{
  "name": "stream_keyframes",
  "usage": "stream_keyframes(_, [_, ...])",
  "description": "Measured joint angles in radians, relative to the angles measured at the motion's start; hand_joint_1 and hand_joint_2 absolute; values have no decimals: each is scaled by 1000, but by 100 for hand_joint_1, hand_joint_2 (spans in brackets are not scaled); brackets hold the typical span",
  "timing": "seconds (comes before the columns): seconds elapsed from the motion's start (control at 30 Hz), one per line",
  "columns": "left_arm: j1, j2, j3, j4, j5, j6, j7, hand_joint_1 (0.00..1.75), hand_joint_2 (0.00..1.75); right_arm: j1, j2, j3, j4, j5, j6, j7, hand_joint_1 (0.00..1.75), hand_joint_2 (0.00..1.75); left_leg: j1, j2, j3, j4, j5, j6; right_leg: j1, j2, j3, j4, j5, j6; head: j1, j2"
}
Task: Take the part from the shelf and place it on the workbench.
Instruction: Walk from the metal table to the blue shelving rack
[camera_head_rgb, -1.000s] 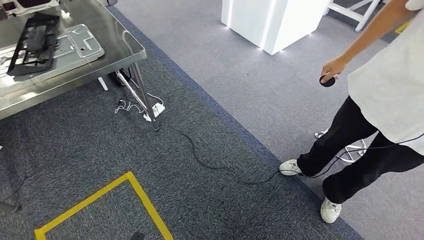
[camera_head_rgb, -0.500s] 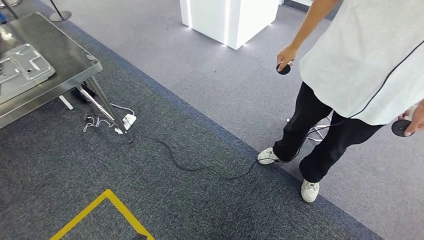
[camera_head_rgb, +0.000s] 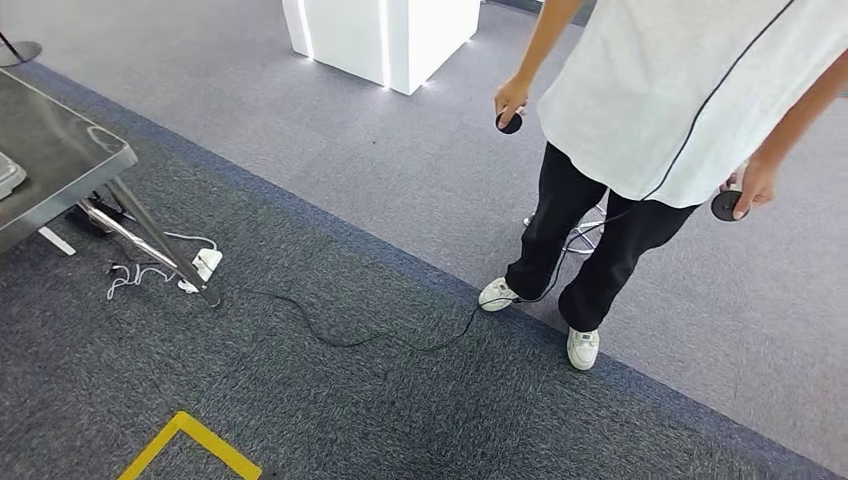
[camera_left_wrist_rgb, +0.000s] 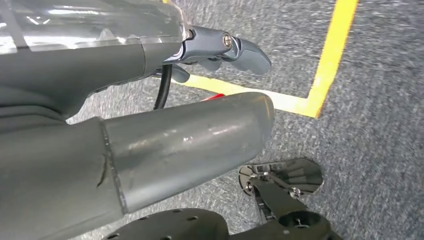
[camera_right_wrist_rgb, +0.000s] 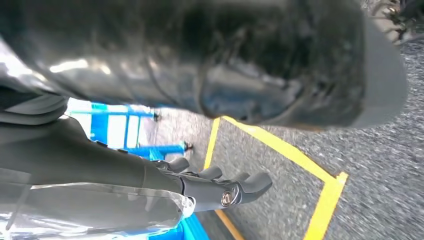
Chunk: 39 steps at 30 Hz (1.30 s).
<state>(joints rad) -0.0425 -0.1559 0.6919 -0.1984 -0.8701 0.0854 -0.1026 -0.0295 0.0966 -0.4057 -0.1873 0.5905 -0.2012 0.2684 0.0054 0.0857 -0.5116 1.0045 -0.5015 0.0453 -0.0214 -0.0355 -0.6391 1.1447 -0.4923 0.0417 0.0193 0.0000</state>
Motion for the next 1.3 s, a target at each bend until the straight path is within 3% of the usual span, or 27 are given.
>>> stream_keyframes(0.07, [-1,0,2,0,-1,0,0,0,0,-3,0,-1,0,0,0,0,0,0,-4,20,5,2,-9,-13,6,-39,52,-98,27,-11,-1,0])
stream_keyframes(0.1, [-1,0,2,0,-2,0,0,0,0,-5,1,-1,0,0,0,0,0,0,-6,29,8,2,-12,-19,11,-47,58,-113,25,-18,-2,0])
stream_keyframes(0.17, [-3,1,3,0,-2,0,0,0,0,-4,1,-2,0,0,1,0,0,0,-5,45,17,2,-19,-30,13,-22,58,-116,27,-32,-3,0])
stream_keyframes(0.23, [-4,1,3,0,-3,0,1,0,0,-4,2,-4,0,1,1,1,0,0,1,11,12,32,-46,-40,10,2,61,-122,31,-45,-4,0])
stream_keyframes(0.3, [-3,1,4,0,-4,0,3,0,0,-6,3,-7,0,2,1,1,0,0,5,-48,-36,137,-105,-46,10,25,61,-125,34,-56,-4,0])
stream_keyframes(0.37, [2,0,6,0,-6,0,6,0,0,-7,3,-9,0,5,1,1,0,0,5,-70,-99,259,-150,-46,13,53,60,-123,35,-63,-4,0])
stream_keyframes(0.4, [3,0,7,0,-7,-1,7,0,0,-6,3,-10,0,7,1,1,0,0,6,-73,-115,282,-145,-46,15,69,60,-122,34,-63,-4,0])
stream_keyframes(0.43, [4,0,8,0,-8,-1,8,0,0,-5,3,-12,0,10,1,1,0,0,6,-76,-115,270,-120,-44,15,85,61,-120,33,-63,-4,0])
stream_keyframes(0.47, [4,0,8,0,-9,-1,9,0,0,-5,3,-13,0,12,1,1,0,0,6,-83,-100,223,-81,-42,16,101,62,-118,33,-63,-4,0])
stream_keyframes(0.53, [3,1,9,0,-10,-1,9,0,0,-5,4,-16,0,16,1,1,0,0,7,-132,-57,99,-14,-35,16,129,59,-110,30,-58,-4,0])
stream_keyframes(0.6, [2,2,10,0,-12,-1,9,0,0,-5,4,-17,0,17,0,0,0,0,6,-173,-37,36,5,-30,12,152,51,-105,30,-46,-4,0])
stream_keyframes(0.67, [-1,2,10,0,-14,-2,8,0,0,-1,4,-19,0,17,0,-1,0,0,3,-161,-32,27,6,-21,9,175,44,-109,35,-30,-4,0])
stream_keyframes(0.7, [-2,1,10,0,-16,-3,7,0,0,1,4,-21,1,18,0,-2,0,0,4,-148,-28,19,11,-13,8,172,41,-107,33,-24,-4,0])
stream_keyframes(0.77, [-2,1,11,0,-19,-3,5,0,0,2,4,-24,1,18,0,-2,0,0,8,-119,-21,1,22,0,11,125,17,-59,1,-17,-1,0])
stream_keyframes(0.83, [1,1,11,0,-20,-3,3,0,0,-2,4,-24,1,18,0,-2,0,0,5,-89,-18,-5,25,5,10,65,-40,59,-63,-11,1,0])
stream_keyframes(0.9, [3,1,11,0,-21,-4,3,0,0,-3,4,-25,1,19,0,-2,0,0,2,-57,-19,-5,22,6,5,46,-82,148,-92,-3,1,0])
stream_keyframes(0.93, [2,1,11,0,-22,-3,3,0,0,-3,4,-25,1,19,0,-2,0,0,2,-42,-18,-5,21,4,2,41,-78,143,-81,0,1,0])
stream_keyframes(0.97, [2,1,11,0,-22,-3,3,0,0,-2,4,-26,1,20,0,-2,0,0,3,-30,-16,-5,18,2,0,33,-52,98,-53,2,2,0])
stream_keyframes(1.07, [1,1,11,0,-25,-2,9,0,0,-3,4,-30,1,22,0,-2,0,0,-1,2,-9,0,7,-14,2,-23,52,-90,19,-4,1,0])
stream_keyframes(1.1, [0,1,11,0,-25,-1,12,0,0,-4,4,-32,1,22,0,-2,0,0,-3,10,-6,1,3,-21,5,-32,65,-115,23,-11,0,0])
stream_keyframes(1.17, [-3,1,13,0,-24,0,16,0,0,-3,4,-35,1,24,0,-2,0,0,-4,28,3,-1,-3,-33,10,-16,64,-121,21,-25,-1,0])
stream_keyframes(1.23, [-7,1,16,0,-22,1,19,0,0,-1,4,-39,2,28,0,0,0,0,2,10,5,16,-19,-44,7,4,70,-127,25,-40,-2,0])
stream_keyframes(1.3, [-8,1,18,0,-21,2,19,0,0,-3,4,-42,2,31,1,1,0,0,7,-43,-31,102,-72,-51,3,23,74,-132,30,-53,-3,0])
